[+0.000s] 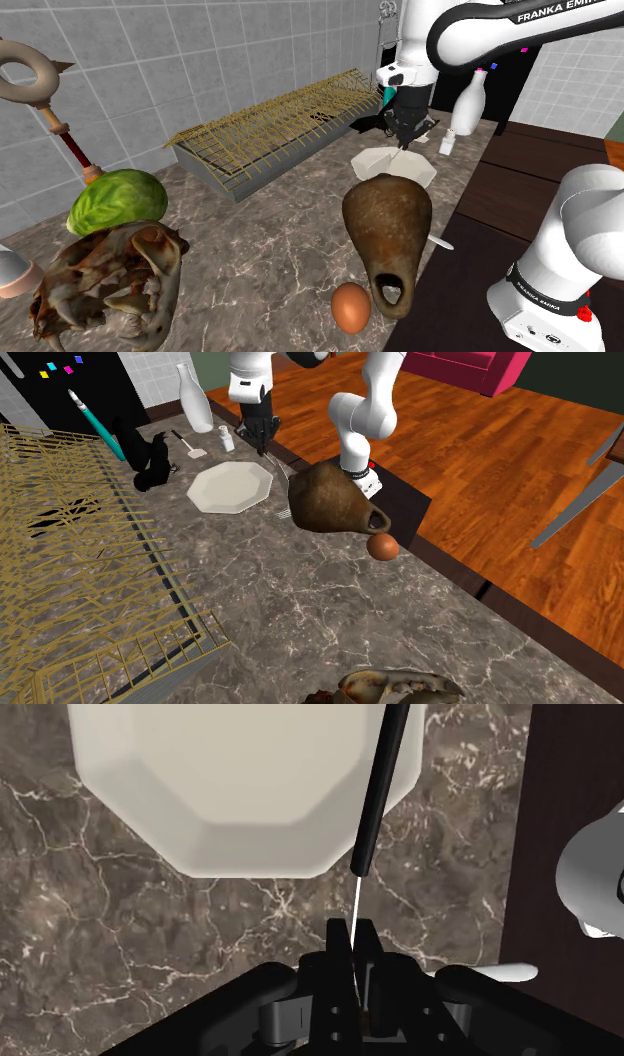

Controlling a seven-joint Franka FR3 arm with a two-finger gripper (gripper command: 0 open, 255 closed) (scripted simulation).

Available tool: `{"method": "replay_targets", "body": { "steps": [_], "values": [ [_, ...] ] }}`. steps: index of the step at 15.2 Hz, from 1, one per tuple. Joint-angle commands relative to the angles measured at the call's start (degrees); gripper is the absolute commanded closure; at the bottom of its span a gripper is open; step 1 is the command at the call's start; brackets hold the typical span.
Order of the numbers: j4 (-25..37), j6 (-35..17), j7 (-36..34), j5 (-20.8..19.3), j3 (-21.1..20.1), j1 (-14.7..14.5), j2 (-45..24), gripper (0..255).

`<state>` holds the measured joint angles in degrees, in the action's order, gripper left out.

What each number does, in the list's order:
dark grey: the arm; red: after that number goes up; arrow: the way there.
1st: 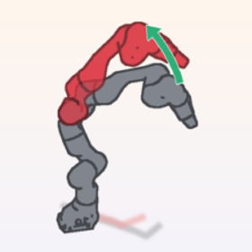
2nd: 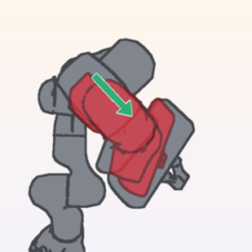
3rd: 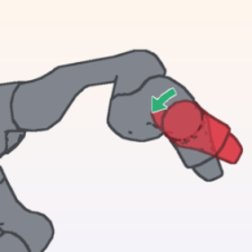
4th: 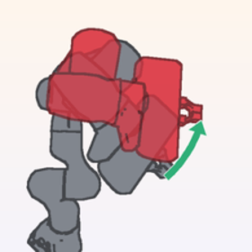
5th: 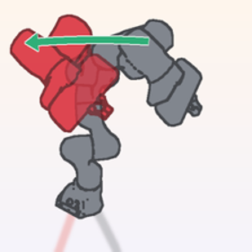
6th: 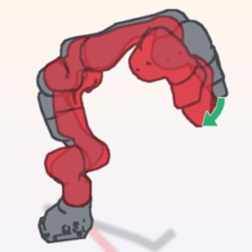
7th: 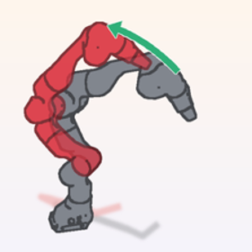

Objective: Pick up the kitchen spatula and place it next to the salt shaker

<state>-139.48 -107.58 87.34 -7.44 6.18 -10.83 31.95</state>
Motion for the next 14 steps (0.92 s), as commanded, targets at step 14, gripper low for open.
{"method": "replay_targets", "body": {
  "steps": [14],
  "values": [
    [-2.31, 2.23, 20.34, -10.94, 16.53, 9.92, 7.49, 255]
  ]
}}
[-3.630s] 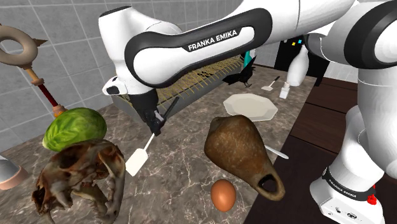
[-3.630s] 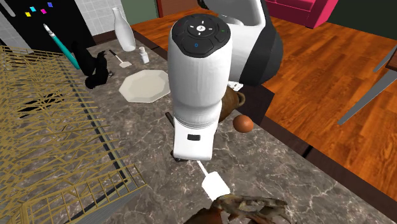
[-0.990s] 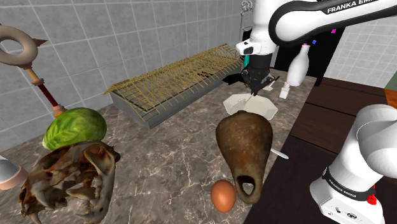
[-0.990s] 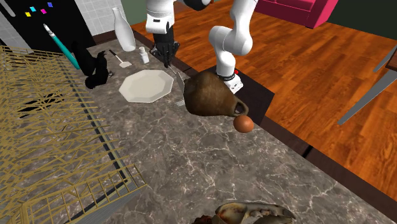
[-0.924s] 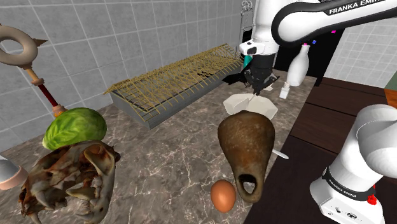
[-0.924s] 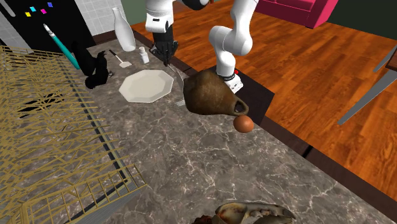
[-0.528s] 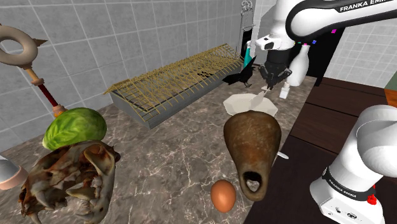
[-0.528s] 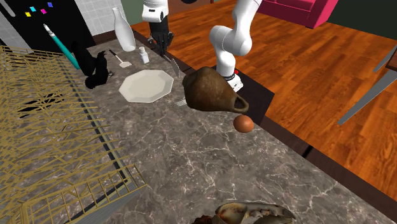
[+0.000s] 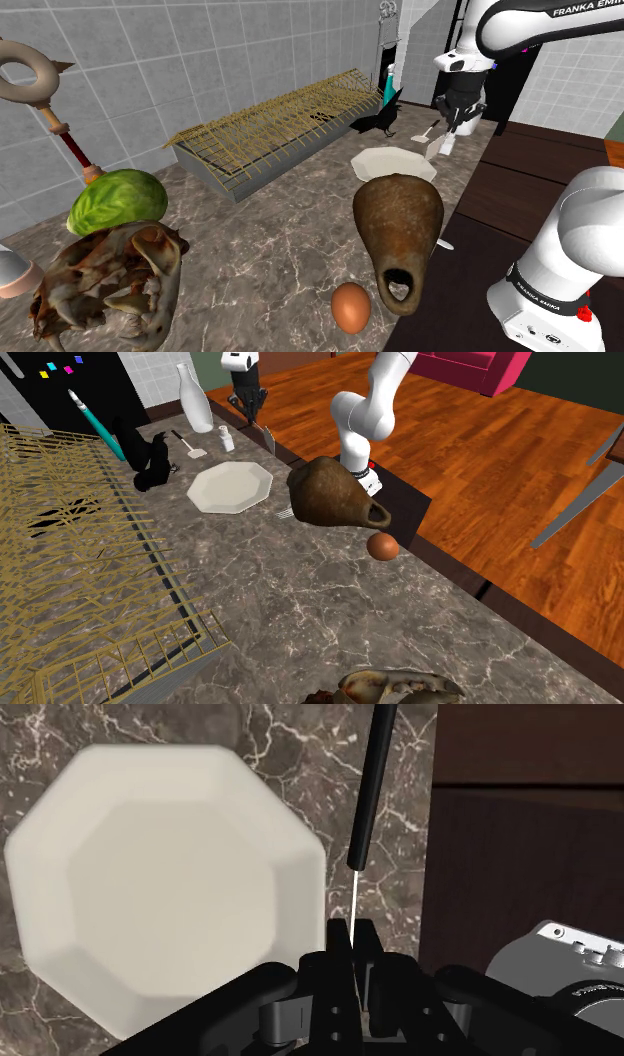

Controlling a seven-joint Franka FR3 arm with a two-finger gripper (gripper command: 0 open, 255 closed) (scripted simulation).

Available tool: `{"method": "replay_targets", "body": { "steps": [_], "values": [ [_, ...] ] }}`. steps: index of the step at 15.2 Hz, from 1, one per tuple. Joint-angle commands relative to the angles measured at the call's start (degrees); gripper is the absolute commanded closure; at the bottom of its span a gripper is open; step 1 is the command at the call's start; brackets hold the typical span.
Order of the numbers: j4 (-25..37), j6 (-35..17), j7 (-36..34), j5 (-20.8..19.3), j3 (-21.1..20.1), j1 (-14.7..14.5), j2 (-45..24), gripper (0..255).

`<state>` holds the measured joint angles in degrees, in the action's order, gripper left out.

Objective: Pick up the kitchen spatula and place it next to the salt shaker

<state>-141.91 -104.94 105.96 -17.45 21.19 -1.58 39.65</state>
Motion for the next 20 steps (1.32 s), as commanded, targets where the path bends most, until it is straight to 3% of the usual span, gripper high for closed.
{"method": "replay_targets", "body": {
  "steps": [1, 5, 20],
  "values": [
    [0.44, -0.44, 3.13, -1.62, 2.74, 1.23, -0.28, 255],
    [2.76, -0.83, 9.66, -4.45, 8.47, 3.33, -1.48, 255],
    [-6.51, -13.14, 8.67, -7.20, 12.34, 3.84, -4.49, 255]
  ]
}}
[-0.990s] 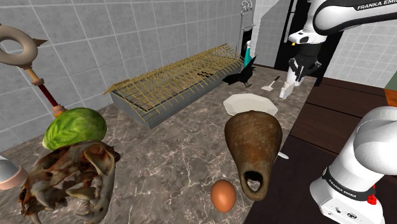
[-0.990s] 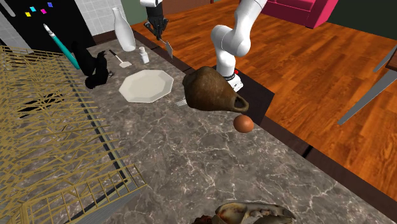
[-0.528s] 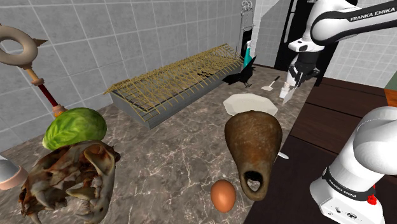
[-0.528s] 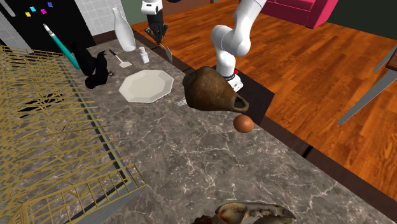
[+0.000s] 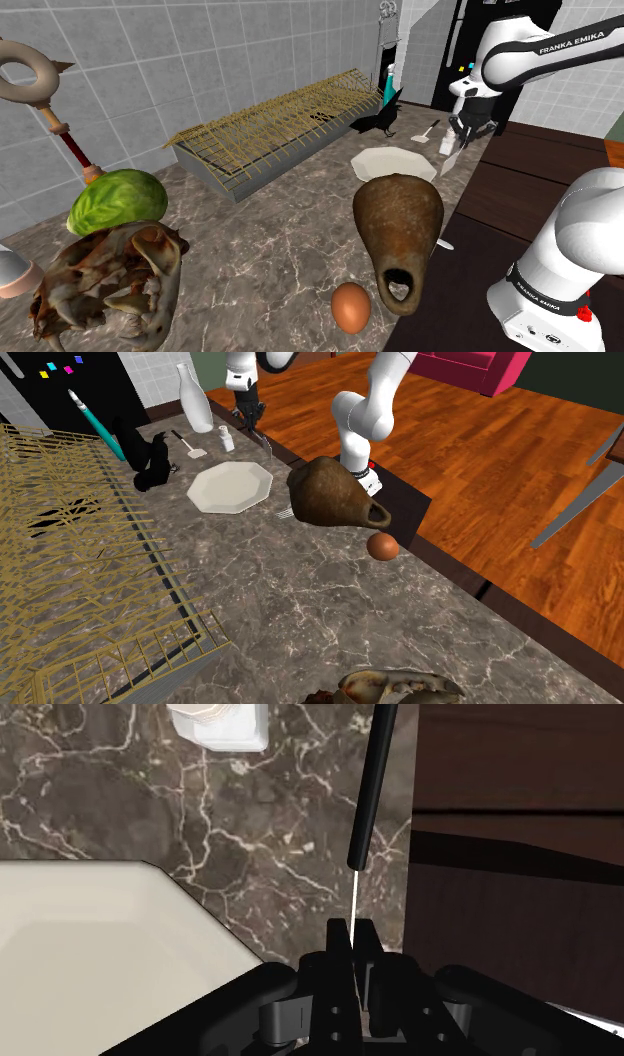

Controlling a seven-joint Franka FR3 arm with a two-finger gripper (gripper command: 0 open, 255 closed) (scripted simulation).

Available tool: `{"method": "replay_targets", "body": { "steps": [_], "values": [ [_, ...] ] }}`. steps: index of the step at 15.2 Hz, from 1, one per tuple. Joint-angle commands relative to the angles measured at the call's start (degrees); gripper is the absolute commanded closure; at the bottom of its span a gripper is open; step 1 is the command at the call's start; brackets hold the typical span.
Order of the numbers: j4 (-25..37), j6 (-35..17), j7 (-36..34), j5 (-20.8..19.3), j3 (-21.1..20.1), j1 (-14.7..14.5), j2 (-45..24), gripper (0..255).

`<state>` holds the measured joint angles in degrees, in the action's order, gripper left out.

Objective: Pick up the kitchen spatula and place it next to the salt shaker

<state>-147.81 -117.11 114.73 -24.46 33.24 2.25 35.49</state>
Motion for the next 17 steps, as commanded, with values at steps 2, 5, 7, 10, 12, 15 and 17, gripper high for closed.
{"method": "replay_targets", "body": {
  "steps": [2, 5, 7, 10, 12, 15, 17],
  "values": [
    [-1.66, -2.76, -0.20, -0.54, 0.88, 0.02, -1.07, 255],
    [-3.15, -5.51, -0.34, -1.06, 1.81, -0.01, -2.33, 255],
    [-4.08, -7.39, -0.42, -1.38, 2.46, -0.05, -3.28, 255],
    [-5.39, -10.30, -0.51, -1.82, 3.46, -0.18, -4.89, 255],
    [-6.20, -12.30, -0.55, -2.07, 4.16, -0.31, -6.09, 255],
    [-6.99, -14.41, -0.58, -2.29, 4.90, -0.48, -7.42, 255],
    [-6.98, -14.41, -0.57, -2.28, 4.90, -0.49, -7.43, 255]
  ]
}}
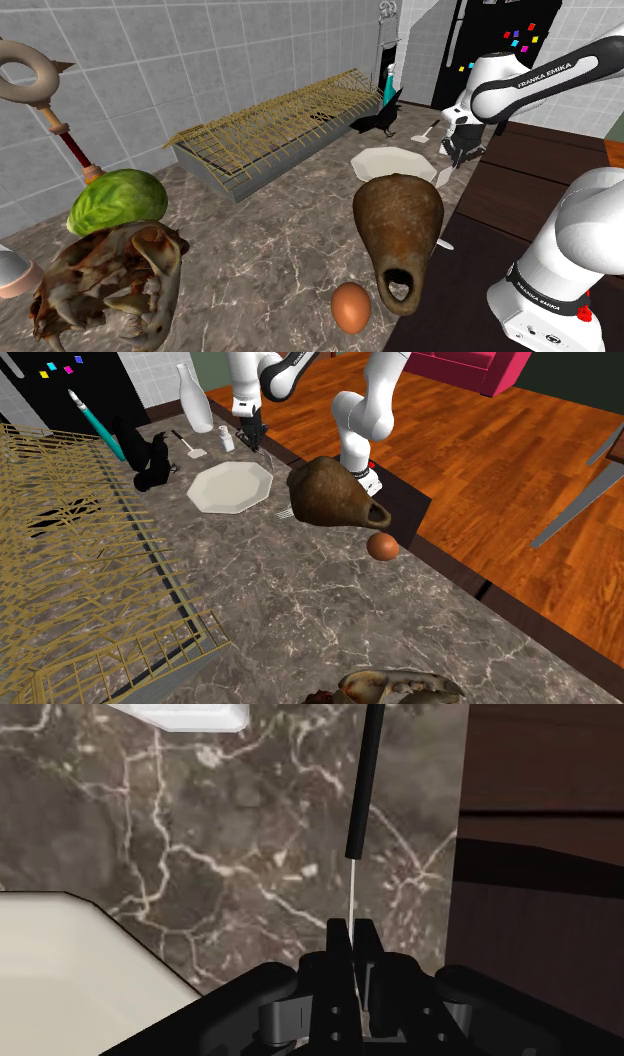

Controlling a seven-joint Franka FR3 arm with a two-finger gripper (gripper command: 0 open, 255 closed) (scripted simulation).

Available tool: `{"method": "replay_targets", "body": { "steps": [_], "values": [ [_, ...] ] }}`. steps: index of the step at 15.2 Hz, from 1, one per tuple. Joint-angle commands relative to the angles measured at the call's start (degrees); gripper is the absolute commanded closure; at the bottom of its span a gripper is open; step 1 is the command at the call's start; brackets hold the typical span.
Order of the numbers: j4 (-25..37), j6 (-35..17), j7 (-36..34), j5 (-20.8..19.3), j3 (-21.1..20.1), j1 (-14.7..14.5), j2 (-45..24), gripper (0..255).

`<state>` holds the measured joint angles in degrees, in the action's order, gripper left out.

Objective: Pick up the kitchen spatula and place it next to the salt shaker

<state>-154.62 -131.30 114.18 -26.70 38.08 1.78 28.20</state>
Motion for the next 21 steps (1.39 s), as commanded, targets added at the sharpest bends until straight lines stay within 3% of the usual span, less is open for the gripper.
{"method": "replay_targets", "body": {
  "steps": [1, 5, 6, 11, 15, 21],
  "values": [
    [-0.18, -0.22, -0.02, -0.04, 0.06, -0.01, -0.14, 255],
    [-0.18, -0.22, -0.02, -0.04, 0.06, -0.01, -0.14, 255],
    [-0.18, -0.22, -0.01, -0.05, 0.07, 0.00, -0.14, 0],
    [-0.18, -0.22, -0.02, -0.04, 0.06, -0.01, -0.14, 0],
    [3.48, 9.18, -0.18, 1.21, -3.48, 0.46, 5.55, 0],
    [3.48, 9.18, -0.17, 1.22, -3.50, 0.48, 5.54, 0]
  ]
}}
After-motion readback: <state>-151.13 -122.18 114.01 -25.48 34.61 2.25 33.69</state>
